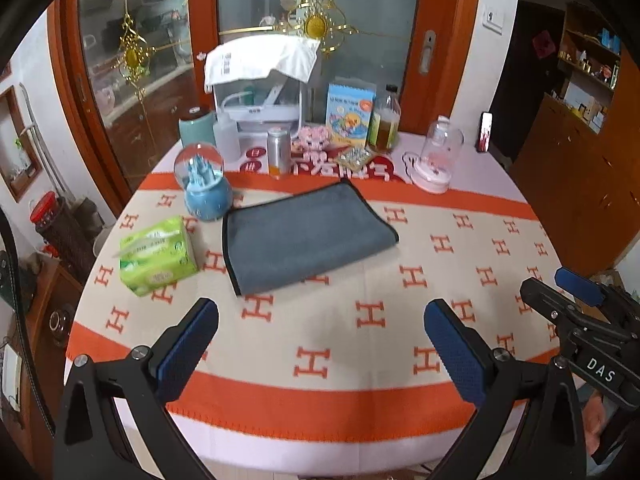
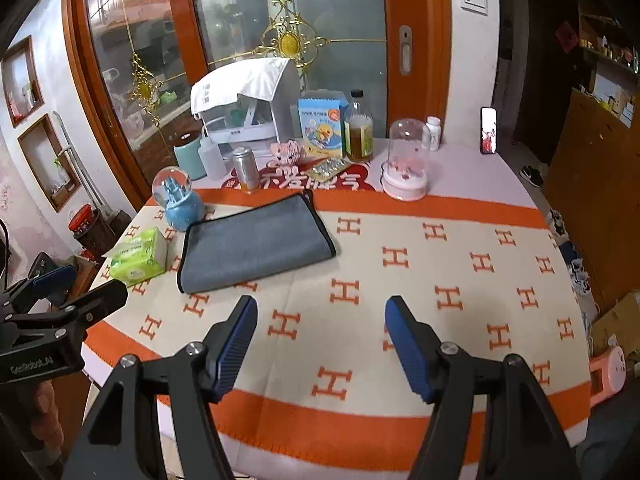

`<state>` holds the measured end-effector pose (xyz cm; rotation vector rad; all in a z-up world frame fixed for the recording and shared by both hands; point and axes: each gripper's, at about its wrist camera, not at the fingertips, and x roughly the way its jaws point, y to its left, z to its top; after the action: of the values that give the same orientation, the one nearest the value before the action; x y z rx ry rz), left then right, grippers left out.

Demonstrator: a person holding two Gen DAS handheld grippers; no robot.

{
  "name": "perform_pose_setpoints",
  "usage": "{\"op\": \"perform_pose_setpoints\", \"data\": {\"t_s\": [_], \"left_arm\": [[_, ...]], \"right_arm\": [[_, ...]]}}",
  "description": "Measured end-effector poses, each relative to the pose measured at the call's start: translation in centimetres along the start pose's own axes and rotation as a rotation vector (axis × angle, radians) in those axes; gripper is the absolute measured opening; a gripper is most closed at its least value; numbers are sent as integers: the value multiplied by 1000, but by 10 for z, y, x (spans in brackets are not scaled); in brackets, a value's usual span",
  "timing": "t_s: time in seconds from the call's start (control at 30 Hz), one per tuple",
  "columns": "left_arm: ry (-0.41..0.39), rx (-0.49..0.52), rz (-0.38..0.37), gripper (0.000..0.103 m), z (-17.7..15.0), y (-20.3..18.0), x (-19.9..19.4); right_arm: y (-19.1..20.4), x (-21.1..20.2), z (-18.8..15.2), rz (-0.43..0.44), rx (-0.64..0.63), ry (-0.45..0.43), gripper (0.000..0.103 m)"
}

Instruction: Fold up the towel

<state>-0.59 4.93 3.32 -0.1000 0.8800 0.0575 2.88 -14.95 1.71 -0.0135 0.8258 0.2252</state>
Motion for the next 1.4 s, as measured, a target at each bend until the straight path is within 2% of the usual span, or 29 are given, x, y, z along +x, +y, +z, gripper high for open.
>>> {"op": "perform_pose_setpoints", "data": {"t_s": [0.5, 0.93, 1.4], "left_arm": [[34, 30, -9, 102, -27, -22, -13], [22, 43, 0, 102, -28, -32, -18], [16, 43, -23, 102, -31, -35, -20]], "right_arm": [[-10, -20, -31, -15, 59, 39, 67], [-9, -27, -34, -18, 39, 35, 67], [-7, -25, -34, -6, 19, 41, 67]]}}
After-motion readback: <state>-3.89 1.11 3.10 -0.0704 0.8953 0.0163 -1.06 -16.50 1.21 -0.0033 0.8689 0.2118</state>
